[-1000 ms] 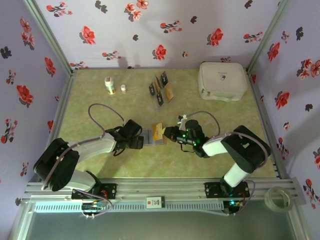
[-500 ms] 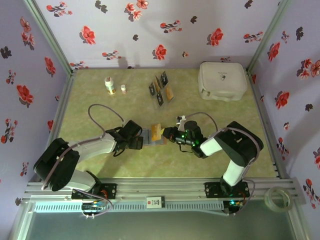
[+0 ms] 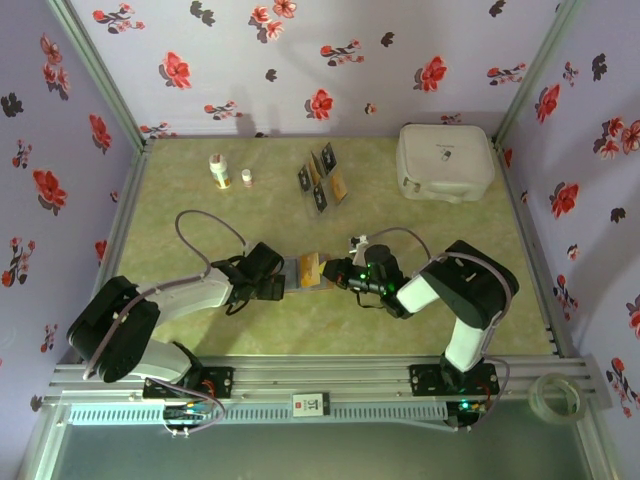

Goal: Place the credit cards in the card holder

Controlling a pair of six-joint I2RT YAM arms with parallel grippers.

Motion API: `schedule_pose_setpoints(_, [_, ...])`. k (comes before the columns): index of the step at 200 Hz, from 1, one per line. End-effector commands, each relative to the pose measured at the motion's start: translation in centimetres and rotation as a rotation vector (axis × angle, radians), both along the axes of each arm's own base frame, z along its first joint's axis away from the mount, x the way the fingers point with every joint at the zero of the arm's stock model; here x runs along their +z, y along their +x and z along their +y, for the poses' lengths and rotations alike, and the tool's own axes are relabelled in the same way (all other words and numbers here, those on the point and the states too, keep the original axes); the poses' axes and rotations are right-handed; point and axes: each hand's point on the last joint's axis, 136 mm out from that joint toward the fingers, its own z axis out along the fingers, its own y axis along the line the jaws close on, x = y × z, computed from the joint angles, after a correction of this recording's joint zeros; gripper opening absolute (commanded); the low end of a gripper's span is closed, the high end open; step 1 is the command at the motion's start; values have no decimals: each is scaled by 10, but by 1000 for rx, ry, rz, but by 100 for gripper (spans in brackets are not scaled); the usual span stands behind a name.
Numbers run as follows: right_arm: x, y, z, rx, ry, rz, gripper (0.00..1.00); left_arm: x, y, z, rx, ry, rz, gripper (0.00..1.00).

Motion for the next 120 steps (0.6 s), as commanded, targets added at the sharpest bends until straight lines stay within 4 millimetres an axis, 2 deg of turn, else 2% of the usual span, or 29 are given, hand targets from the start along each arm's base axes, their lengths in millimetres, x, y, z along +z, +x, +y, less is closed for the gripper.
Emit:
schedule_pose_setpoints(1, [6,5,5,-13,22,-32,0,-2,-4,6,15,23,-3,100])
schedule_pose_setpoints(120, [1,10,12,-21,38,-29,0,-3,-5,6,14,22,-3,100])
